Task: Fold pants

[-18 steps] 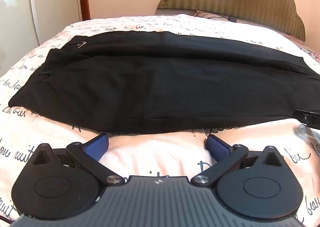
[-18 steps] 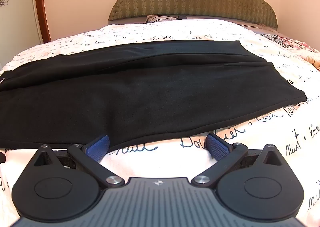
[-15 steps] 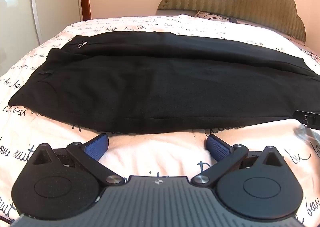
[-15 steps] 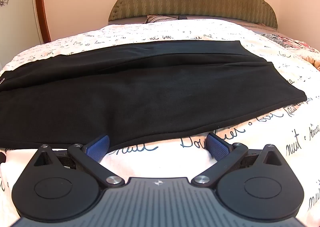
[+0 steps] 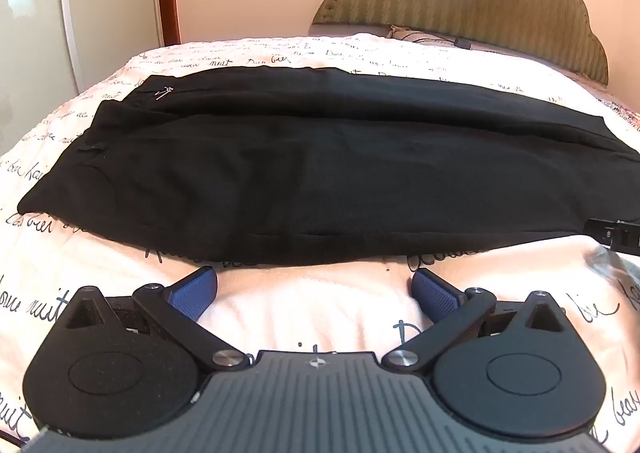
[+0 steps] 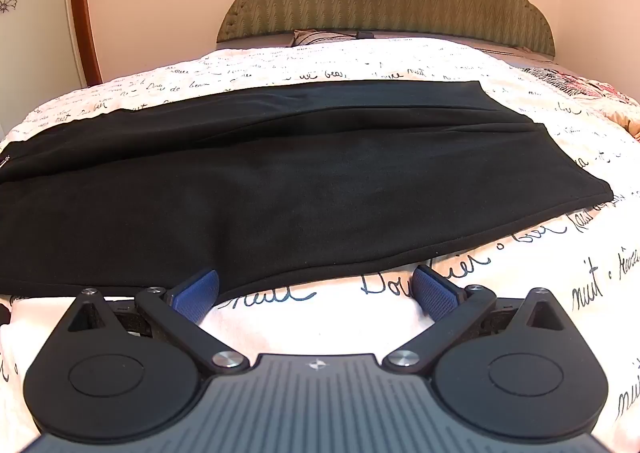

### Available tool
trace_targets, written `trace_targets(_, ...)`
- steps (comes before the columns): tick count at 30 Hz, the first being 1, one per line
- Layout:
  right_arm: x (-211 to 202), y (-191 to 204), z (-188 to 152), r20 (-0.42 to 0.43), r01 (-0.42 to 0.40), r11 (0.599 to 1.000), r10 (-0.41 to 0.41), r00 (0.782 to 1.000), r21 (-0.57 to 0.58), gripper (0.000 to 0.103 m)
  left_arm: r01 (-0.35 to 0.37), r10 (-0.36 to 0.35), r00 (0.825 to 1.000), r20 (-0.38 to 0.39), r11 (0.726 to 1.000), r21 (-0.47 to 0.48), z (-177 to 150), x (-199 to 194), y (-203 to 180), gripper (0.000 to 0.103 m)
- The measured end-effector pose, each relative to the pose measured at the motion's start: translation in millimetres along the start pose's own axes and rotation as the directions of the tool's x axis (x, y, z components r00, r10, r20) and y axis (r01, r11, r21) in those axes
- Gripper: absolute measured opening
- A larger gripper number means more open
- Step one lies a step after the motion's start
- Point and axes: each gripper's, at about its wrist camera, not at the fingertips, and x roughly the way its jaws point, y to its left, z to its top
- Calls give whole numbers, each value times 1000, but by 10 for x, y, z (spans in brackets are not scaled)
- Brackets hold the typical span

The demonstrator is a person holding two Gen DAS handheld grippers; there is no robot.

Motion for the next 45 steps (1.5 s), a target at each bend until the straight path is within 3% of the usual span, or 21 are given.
trace_targets(14, 1, -4, 3, 0, 0, 1000, 0, 1000, 0, 103, 12, -12, 1000, -6, 1000, -4, 21, -108, 69, 103)
trace_targets(19, 2, -4, -2, -2, 2, 1000, -2, 1000, -3, 103, 50, -50, 997, 58, 999, 7, 197, -404, 475, 103)
trace_targets(23, -5, 3, 2, -1, 2, 1000, -2, 1000, -4, 103, 43, -43, 988, 149, 999, 6, 784, -432, 1136, 103)
trace_targets(28, -5, 8, -6, -1, 8, 1000, -8, 1000, -9, 103, 84, -71, 972, 223, 995, -47, 1644, 170, 2049, 103)
trace_targets(30, 18, 23, 8, -5, 8, 1000, -8, 1000, -10, 103, 106, -87, 984, 159, 988, -117, 1949, 702, 2387, 101)
trace_targets(32, 22, 34, 12, -6, 9, 1000, -9, 1000, -12, 103, 168, -155, 985, 83, 967, -193, 2113, 1168, 2619, 97)
trace_targets(34, 25, 38, 14, -7, 8, 1000, -8, 1000, -12, 103, 238, -243, 970, 17, 931, -277, 2195, 1604, 2782, 96)
trace_targets(38, 26, 35, 17, -7, 8, 1000, -8, 1000, -12, 103, 236, -274, 960, -67, 910, -341, 2221, 2169, 2936, 94)
trace_targets(41, 33, 29, 21, -7, 8, 1000, -8, 1000, -12, 103, 302, -359, 928, -97, 881, -364, 2159, 2299, 2953, 94)
trace_targets(44, 36, 33, 24, -8, 10, 1000, -10, 1000, -12, 103, 315, -363, 927, -96, 892, -325, 2169, 2319, 2888, 88)
trace_targets(45, 37, 37, 25, -8, 11, 1000, -12, 1000, -14, 103, 317, -363, 927, -97, 893, -320, 2189, 2335, 2886, 78)
